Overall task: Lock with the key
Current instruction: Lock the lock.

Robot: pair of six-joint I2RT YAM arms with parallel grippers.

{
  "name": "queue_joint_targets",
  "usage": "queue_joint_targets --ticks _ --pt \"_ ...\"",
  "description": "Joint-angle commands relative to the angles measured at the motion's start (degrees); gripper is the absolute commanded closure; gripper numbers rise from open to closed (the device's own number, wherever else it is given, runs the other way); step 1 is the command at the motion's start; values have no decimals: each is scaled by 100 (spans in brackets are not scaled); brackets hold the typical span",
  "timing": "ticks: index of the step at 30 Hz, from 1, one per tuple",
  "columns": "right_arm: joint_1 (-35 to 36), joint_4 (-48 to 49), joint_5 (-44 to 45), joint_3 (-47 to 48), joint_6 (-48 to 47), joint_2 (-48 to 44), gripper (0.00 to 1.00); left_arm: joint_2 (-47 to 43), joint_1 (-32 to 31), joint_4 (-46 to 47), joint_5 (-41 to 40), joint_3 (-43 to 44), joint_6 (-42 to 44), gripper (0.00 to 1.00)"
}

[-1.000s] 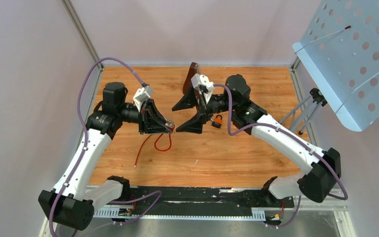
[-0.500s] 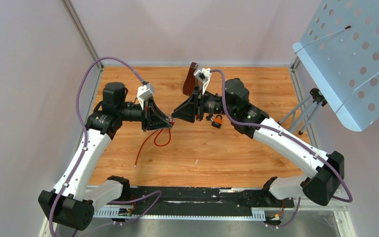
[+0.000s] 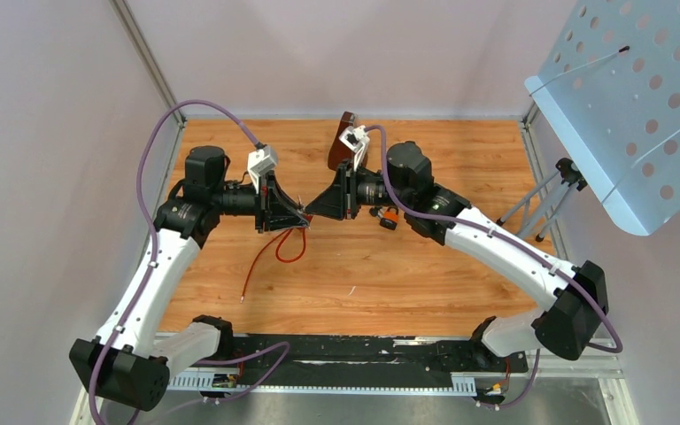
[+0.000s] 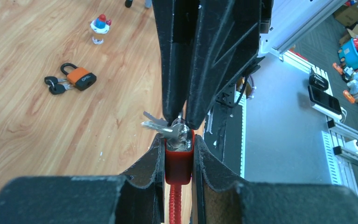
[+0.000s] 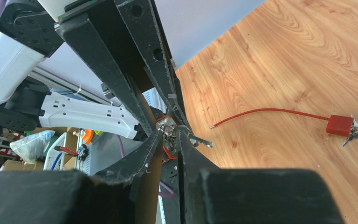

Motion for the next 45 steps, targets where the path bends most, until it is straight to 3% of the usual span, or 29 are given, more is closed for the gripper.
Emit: queue_joint_targets --ticks 1,4,10,15,19,25,32,36,39,40,44,45 --pt "30 35 -115 269 -88 84 81 23 31 94 199 285 -69 100" --pt "30 34 -149 262 -157 105 78 48 31 87 196 284 -69 100" --pt "47 57 -271 302 -321 198 82 100 31 63 249 286 -215 100" --pt "73 115 -598 286 -582 273 100 116 31 47 295 311 -247 100" --pt "74 409 -1229 44 -1110 154 100 144 31 -11 524 327 -218 100" --pt "65 1945 -2331 -843 -2012 -413 100 246 31 -405 1055 362 80 100" --pt "39 2217 -3411 -795 -2869 -285 100 130 31 -259 1758 132 -35 100" --pt "47 2552 -3382 -845 -2800 -244 100 66 31 24 1926 -13 -284 100" --pt "44 2378 -2483 -726 -2195 -222 99 52 31 69 1798 -9 -270 100" --pt "39 2119 -2261 -637 -2143 -222 92 49 31 68 1650 0 -249 100" --pt "39 1441 -1645 -496 -1749 -337 41 42 31 71 1104 74 -164 100" --pt "39 1452 -1413 -560 -1540 -417 37 48 31 82 1028 90 -152 100"
